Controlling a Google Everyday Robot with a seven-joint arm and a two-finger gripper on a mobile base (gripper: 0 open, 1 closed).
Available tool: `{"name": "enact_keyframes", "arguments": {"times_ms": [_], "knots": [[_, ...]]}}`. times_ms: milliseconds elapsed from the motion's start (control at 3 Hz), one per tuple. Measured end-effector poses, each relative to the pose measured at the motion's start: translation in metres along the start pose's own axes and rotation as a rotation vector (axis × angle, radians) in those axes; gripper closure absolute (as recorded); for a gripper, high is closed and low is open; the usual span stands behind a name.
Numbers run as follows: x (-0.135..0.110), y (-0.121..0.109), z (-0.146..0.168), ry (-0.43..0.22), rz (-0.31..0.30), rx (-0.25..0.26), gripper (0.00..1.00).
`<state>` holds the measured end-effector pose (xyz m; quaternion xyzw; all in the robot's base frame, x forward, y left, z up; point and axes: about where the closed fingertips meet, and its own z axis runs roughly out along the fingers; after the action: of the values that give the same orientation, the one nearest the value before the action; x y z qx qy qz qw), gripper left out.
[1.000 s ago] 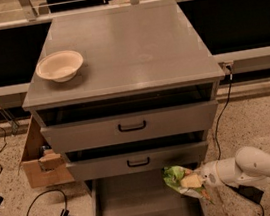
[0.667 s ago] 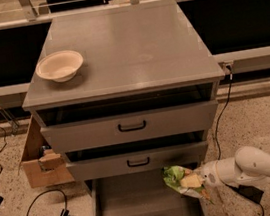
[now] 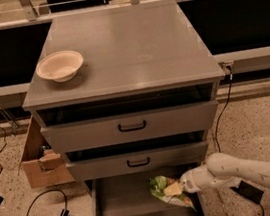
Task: Place green rice chip bag into bottom drawer
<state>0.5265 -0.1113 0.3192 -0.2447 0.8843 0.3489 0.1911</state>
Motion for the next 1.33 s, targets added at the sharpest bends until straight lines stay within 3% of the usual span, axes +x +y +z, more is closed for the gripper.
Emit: {"name": "enact_keyframes", "arguments": {"times_ms": [333, 667, 1333], "knots": [[0.008, -0.008, 0.052, 0.036, 0.036, -0.026, 1.00], [0.010, -0.006, 0.059, 0.040, 0.037, -0.033, 0.82], [0.011, -0.003, 0.063, 0.045, 0.037, -0.040, 0.36]]}}
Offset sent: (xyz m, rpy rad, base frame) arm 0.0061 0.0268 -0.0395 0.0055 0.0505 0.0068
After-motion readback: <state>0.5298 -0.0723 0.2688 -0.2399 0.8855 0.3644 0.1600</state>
